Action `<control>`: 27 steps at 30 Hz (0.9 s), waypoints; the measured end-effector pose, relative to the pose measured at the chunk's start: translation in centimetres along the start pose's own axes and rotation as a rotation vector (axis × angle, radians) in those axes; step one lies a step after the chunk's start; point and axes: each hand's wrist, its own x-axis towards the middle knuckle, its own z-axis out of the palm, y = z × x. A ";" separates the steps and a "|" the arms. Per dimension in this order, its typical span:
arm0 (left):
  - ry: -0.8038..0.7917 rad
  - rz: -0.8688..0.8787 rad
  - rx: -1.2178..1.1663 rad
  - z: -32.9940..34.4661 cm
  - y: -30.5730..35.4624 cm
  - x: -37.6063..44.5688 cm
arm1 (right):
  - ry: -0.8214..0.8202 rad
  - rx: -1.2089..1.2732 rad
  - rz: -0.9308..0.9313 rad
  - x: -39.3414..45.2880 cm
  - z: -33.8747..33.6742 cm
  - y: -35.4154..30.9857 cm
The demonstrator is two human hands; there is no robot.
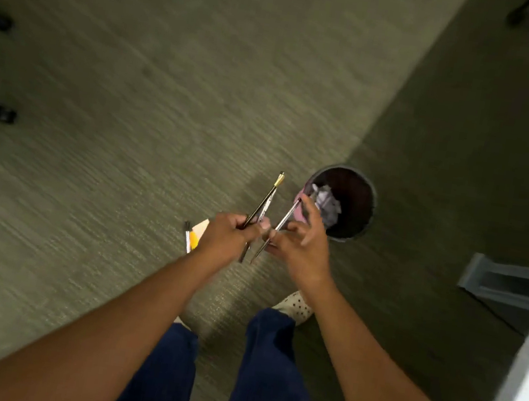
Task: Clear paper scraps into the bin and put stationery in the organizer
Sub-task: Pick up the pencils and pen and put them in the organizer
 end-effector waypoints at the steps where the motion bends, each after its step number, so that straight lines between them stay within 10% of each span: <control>1: -0.036 0.031 -0.028 1.6 2.8 -0.9 | 0.007 0.019 -0.033 -1.3 -1.4 -2.5; 11: -0.360 0.174 0.039 21.5 20.7 -10.1 | 0.193 0.044 -0.300 -12.2 -23.6 -19.6; 27: -0.669 0.236 0.286 42.8 28.1 -13.4 | 0.858 0.291 -0.460 -18.9 -42.9 -19.5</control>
